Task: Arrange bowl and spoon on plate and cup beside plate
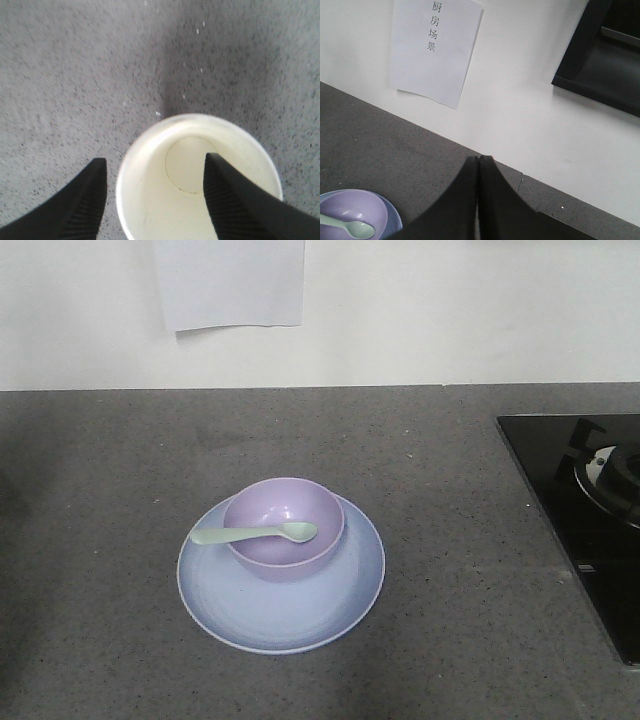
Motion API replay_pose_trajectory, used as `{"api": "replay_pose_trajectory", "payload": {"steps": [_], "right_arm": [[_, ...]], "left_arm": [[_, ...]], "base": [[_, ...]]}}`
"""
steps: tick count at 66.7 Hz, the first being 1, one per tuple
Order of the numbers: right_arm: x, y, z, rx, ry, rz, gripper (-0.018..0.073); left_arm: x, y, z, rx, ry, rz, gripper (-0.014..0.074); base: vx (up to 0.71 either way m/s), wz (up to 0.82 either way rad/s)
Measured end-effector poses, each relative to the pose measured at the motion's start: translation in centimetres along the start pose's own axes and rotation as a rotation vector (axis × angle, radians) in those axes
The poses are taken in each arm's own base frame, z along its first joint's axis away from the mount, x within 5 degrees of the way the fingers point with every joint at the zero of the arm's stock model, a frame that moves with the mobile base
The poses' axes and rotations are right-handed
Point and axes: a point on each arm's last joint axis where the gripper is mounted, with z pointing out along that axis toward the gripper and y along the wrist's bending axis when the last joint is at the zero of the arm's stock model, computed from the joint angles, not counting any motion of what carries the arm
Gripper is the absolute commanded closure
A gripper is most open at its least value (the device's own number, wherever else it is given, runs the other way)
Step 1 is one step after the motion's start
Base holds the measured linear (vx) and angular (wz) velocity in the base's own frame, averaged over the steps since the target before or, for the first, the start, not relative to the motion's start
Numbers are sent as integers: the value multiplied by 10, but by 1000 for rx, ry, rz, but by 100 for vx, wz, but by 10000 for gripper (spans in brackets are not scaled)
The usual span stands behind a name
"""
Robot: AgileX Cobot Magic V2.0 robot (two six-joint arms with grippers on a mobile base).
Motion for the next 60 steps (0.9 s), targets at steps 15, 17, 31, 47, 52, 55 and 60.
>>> {"api": "replay_pose_trajectory", "payload": {"steps": [15,17,31,47,52,55,60], "right_arm": [[0,0,0,-2,-3,2,566],[0,0,0,-2,-3,2,566],[0,0,0,-3,-3,3,566],[0,1,0,-6,-4,6,566],[0,1,0,-9,-4,7,566],[0,1,0,-10,-4,8,566],[0,1,0,-11,-4,9,566]], "left_arm": [[6,0,11,-13,29,11,179],[7,1,12,-14,31,10,185],[7,6,20,-12,43,-11,221],[6,6,24,-10,44,-10,227],[6,5,31,-4,63,-12,227],[6,3,36,5,77,-15,227],[5,2,44,13,97,-17,227]], "base": [[0,0],[0,0],[0,0],[0,0],[0,0],[0,0],[0,0]]}}
